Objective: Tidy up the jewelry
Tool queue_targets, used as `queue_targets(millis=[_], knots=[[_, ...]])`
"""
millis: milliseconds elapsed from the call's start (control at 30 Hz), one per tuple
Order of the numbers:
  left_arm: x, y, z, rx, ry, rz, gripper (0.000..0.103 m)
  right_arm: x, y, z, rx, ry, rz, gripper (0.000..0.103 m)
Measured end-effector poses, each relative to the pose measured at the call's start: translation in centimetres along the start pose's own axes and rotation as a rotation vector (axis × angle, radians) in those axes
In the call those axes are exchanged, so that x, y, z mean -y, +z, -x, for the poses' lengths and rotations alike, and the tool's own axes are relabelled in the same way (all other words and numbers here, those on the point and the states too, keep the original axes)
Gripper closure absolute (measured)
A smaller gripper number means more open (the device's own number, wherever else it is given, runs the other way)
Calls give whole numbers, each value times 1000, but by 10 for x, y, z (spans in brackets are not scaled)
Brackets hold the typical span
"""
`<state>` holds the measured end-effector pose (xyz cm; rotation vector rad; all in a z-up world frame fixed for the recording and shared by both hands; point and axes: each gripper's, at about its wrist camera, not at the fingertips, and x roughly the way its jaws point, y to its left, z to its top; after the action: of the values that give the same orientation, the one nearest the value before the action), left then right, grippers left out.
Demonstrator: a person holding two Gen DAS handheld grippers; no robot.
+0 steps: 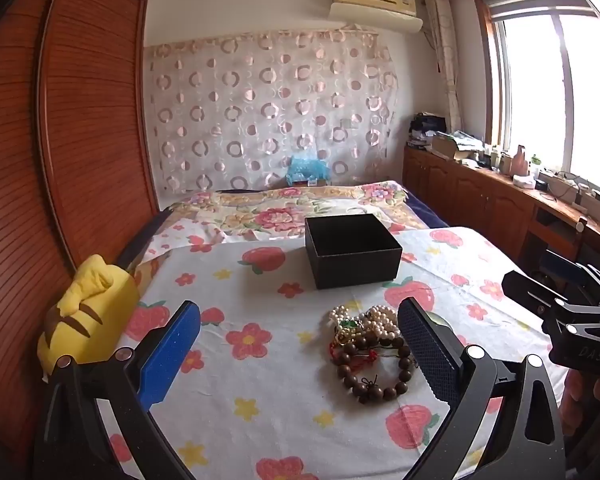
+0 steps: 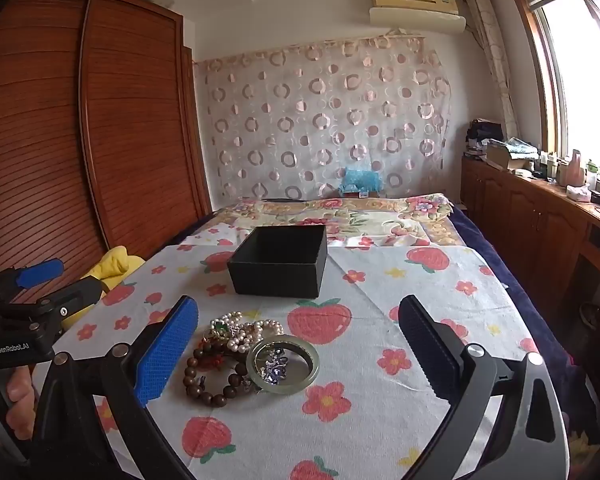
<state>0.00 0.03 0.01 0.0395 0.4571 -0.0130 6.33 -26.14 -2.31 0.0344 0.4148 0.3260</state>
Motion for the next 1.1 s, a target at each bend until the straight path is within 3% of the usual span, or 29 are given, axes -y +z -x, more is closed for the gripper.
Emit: queue_targets(millis=[1100], knots=[[0,7,-3,14,-2,9,8,0,0,0,1,2,-6,2]])
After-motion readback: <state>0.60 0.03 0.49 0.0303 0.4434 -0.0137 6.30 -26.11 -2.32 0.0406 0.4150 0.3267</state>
